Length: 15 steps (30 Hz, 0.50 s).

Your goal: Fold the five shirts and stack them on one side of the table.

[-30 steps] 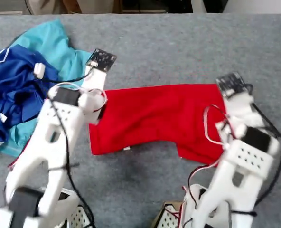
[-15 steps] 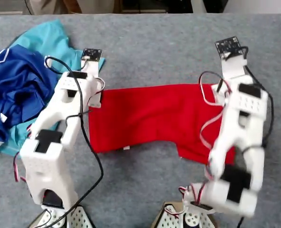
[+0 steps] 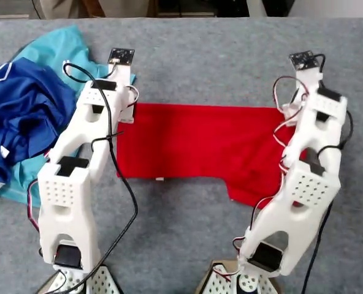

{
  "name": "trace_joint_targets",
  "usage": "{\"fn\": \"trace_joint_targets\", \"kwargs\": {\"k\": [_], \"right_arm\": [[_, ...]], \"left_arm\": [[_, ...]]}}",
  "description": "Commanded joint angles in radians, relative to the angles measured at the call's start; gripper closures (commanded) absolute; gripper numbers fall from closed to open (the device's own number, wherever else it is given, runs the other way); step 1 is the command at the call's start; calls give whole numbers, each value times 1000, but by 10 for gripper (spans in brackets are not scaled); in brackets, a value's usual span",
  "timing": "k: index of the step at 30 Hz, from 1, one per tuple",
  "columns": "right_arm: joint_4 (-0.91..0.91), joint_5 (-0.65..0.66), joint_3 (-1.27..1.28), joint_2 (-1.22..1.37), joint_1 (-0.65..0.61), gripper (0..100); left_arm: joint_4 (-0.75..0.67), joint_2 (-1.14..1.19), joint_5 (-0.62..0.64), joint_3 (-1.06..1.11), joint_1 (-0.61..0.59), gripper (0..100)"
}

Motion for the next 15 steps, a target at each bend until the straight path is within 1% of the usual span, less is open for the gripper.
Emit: {"fn": "trace_joint_targets", "kwargs": {"k": [1,4,7,12,15], "right_arm": [[176,-3,-222,-5,28,983],[305,2,-338,-7,24,983],[440,83,-443,-7,21,985],[727,210,-639,-8,13,997],[732,239,-662,-53,51,997]], "left_arm": [[-8,-2,-52,-52,-6,982],[8,-2,-64,-100,-18,982],[80,-2,-66,-187,-34,982],[311,-2,-66,-377,-25,982],[465,-2,-75,-494,0,982]]}}
